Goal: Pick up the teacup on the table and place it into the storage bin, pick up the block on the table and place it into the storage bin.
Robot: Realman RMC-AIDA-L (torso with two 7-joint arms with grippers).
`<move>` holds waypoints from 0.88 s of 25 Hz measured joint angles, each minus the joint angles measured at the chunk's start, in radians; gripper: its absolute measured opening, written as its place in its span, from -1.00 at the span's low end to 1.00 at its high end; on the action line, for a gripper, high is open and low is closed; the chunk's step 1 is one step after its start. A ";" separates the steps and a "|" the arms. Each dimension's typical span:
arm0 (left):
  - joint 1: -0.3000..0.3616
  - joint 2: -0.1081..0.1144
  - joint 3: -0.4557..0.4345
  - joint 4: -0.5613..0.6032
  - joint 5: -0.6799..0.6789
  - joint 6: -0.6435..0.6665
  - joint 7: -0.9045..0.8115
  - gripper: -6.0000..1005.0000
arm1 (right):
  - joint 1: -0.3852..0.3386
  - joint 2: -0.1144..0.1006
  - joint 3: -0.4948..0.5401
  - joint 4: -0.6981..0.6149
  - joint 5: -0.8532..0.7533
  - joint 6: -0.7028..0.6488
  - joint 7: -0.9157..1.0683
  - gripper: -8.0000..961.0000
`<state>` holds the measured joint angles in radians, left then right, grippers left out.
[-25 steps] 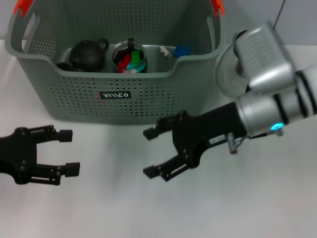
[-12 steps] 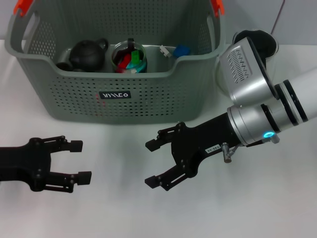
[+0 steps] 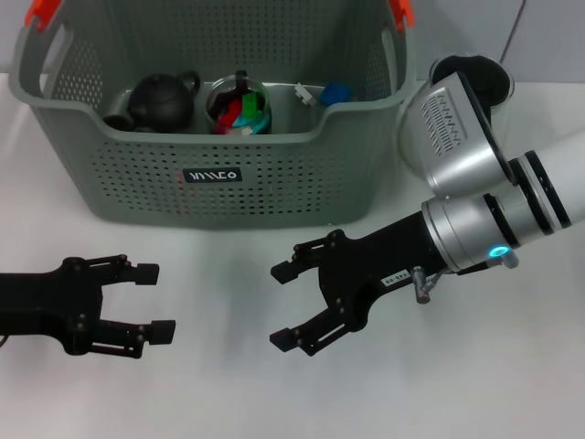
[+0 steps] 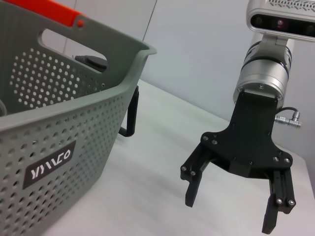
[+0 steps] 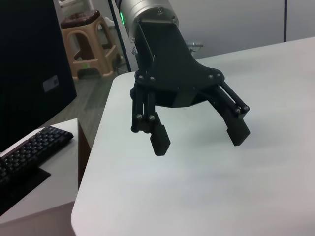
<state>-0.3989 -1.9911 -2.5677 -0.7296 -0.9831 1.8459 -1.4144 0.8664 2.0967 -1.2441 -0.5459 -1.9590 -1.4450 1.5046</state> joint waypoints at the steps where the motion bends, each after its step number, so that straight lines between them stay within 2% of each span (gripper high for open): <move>1: 0.000 0.000 0.001 0.001 0.001 0.000 0.000 0.91 | 0.000 0.000 0.000 0.000 0.000 0.000 0.000 0.97; 22: -0.003 -0.002 0.003 0.012 0.023 -0.009 0.003 0.91 | -0.002 -0.003 0.009 -0.012 -0.029 -0.009 0.022 0.97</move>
<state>-0.4024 -1.9926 -2.5645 -0.7178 -0.9606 1.8370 -1.4112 0.8647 2.0939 -1.2353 -0.5584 -1.9880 -1.4537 1.5262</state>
